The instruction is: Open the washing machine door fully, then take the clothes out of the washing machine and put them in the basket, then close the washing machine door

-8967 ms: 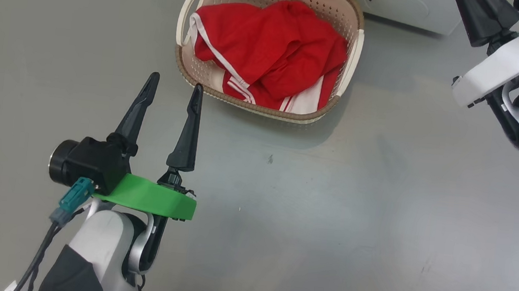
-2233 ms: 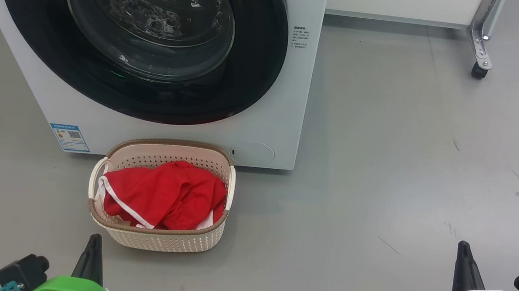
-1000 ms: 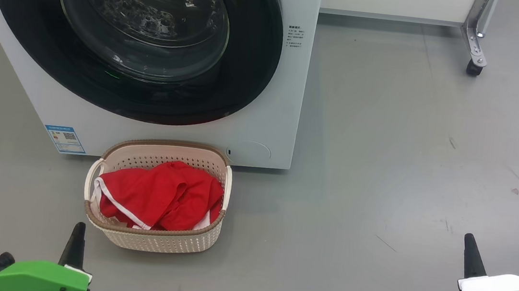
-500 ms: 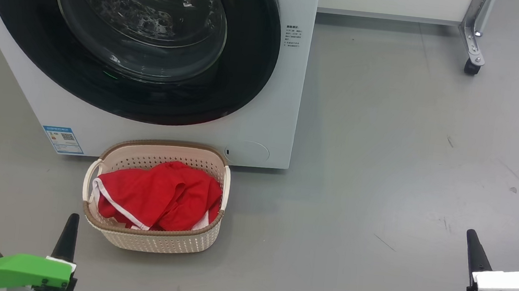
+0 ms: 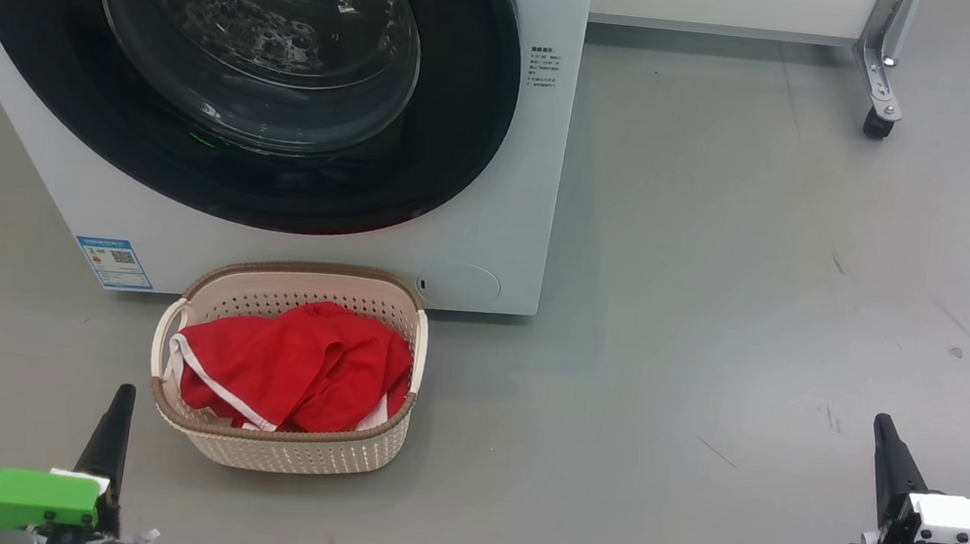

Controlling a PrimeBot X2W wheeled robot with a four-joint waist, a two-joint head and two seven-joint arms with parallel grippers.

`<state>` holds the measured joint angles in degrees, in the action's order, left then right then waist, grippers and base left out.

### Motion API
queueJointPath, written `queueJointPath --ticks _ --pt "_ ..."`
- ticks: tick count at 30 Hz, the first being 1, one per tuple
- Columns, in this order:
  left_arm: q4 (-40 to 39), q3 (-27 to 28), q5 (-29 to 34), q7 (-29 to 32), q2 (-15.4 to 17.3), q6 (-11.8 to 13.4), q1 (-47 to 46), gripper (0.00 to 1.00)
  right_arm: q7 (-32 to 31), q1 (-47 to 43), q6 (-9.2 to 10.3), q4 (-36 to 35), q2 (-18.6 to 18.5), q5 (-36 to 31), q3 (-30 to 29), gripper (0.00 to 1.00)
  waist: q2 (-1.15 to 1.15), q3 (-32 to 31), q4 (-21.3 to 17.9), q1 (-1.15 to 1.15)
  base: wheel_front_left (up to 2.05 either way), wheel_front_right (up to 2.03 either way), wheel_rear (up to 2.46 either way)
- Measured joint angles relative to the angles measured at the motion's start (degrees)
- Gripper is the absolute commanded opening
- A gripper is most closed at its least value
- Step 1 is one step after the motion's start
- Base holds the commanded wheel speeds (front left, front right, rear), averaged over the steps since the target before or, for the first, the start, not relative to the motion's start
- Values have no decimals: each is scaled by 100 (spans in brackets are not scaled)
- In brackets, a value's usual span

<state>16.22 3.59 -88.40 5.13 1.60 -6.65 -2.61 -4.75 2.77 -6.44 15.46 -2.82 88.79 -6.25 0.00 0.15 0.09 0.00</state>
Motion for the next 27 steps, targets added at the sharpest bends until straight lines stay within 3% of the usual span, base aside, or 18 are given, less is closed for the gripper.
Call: queueJointPath --ticks 7,27 --pt "-21 65 -336 92 3 -22 -69 0 -77 44 -52 27 11 344 -74 0 0 0 -9 0 0 0 0" --pt "-26 75 -336 92 4 -22 -70 0 -82 55 -53 31 20 346 -79 0 0 0 -9 0 0 0 0"
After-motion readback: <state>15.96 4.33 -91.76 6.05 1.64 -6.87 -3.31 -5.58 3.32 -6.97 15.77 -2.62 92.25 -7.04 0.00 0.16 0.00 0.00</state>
